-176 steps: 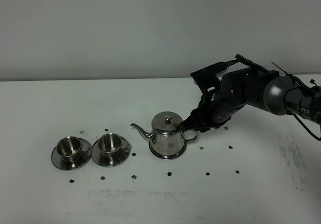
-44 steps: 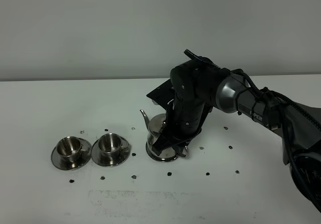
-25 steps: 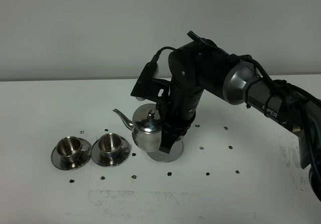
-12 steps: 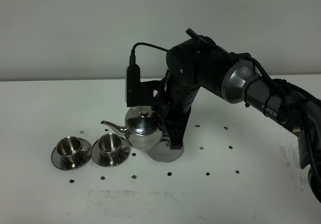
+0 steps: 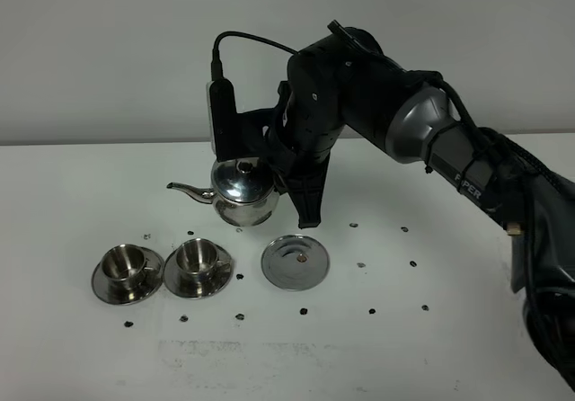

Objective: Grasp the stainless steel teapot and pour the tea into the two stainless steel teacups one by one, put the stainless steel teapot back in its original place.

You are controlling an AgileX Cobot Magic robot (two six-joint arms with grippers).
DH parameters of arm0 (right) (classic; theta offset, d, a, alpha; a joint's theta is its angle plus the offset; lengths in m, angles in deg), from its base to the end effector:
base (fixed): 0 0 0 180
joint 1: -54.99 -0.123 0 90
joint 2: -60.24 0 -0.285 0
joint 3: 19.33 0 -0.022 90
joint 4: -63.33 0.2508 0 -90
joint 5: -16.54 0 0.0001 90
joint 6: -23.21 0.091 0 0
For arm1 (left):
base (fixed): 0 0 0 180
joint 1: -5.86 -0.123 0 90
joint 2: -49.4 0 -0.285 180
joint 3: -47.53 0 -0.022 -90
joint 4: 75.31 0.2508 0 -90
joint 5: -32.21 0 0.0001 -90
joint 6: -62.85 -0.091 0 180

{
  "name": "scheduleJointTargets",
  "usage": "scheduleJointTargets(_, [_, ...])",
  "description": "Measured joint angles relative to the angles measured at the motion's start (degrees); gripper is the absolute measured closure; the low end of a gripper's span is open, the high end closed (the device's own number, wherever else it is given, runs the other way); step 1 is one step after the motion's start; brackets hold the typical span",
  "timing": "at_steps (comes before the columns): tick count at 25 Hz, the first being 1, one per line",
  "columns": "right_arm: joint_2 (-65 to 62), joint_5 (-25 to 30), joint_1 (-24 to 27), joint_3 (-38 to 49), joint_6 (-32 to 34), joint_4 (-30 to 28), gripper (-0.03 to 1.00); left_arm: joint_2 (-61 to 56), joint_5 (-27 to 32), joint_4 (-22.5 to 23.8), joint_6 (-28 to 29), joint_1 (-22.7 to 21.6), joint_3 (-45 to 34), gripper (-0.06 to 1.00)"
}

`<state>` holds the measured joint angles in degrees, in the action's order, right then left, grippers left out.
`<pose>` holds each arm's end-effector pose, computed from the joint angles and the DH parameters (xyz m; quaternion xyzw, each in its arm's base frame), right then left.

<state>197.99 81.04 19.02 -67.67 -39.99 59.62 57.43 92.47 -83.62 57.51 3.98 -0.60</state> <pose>0.4090 0.2902 0.2576 -0.7459 0.6259 -0.0838 0.2118 -0.0048 -0.0116 0.2809 0.0282 0.8473 -0.0392 0.5289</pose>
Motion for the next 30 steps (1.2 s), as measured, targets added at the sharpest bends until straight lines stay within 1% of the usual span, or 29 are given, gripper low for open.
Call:
scheduleJointTargets(4, [1.70,-0.16,-1.94,-1.93,-1.03,-1.96,0.76,0.00,0.00,0.00,0.00,0.00,0.00,0.45])
scheduleJointTargets(11, [2.39,-5.27,-5.43,-2.05,-1.65,-6.84,0.76,0.00,0.00,0.00,0.00,0.00,0.00,0.45])
scheduleJointTargets(16, [3.17,-8.49,-6.44,-2.05,-2.24,-10.09,0.76,0.00,0.00,0.00,0.00,0.00,0.00,0.45])
scheduleJointTargets(23, [4.99,-13.37,-6.47,-2.05,-4.02,-11.15,0.76,0.00,0.00,0.00,0.00,0.00,0.00,0.45])
scheduleJointTargets(28, [5.03,-18.25,-6.47,-2.05,-7.85,-11.22,0.76,0.00,0.00,0.00,0.00,0.00,0.00,0.45])
scheduleJointTargets(30, [5.03,-19.12,-6.47,-2.05,-9.95,-11.22,0.76,0.00,0.00,0.00,0.00,0.00,0.00,0.45])
